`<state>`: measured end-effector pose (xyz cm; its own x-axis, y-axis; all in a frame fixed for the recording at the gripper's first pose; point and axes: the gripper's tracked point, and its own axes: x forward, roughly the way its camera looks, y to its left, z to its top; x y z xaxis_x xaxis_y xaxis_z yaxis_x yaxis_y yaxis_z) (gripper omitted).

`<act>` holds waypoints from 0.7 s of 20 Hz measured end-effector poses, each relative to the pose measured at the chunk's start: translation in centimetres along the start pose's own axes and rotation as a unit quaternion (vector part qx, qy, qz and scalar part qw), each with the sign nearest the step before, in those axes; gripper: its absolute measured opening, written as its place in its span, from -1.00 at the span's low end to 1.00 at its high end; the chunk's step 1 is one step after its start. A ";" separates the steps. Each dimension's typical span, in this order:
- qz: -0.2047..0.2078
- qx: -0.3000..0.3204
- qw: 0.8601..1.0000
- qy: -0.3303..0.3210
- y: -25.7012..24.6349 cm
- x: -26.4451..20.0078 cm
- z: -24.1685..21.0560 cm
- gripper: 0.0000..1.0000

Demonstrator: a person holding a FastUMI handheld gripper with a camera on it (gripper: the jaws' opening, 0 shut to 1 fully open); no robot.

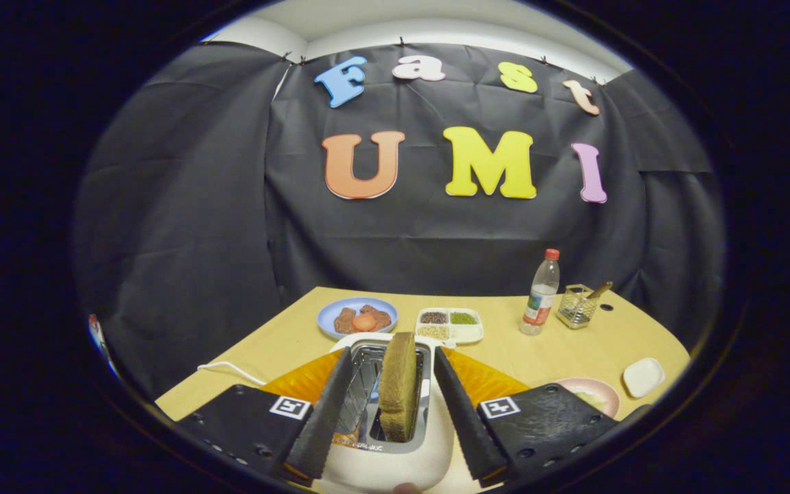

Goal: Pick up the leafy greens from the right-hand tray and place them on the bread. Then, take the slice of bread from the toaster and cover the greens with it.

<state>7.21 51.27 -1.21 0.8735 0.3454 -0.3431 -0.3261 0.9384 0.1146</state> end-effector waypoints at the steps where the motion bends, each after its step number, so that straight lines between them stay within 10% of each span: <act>1: 0.000 0.008 1.000 0.007 0.0 0.3 -0.3 0.37; 9: -0.004 0.023 0.999 0.026 -0.4 1.2 -0.7 -0.73; 14: 0.020 0.055 0.998 -0.002 -0.7 -0.4 2.1 -0.88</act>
<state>7.82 50.50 0.81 0.8620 0.3829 -0.3321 -0.3195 0.9191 0.2304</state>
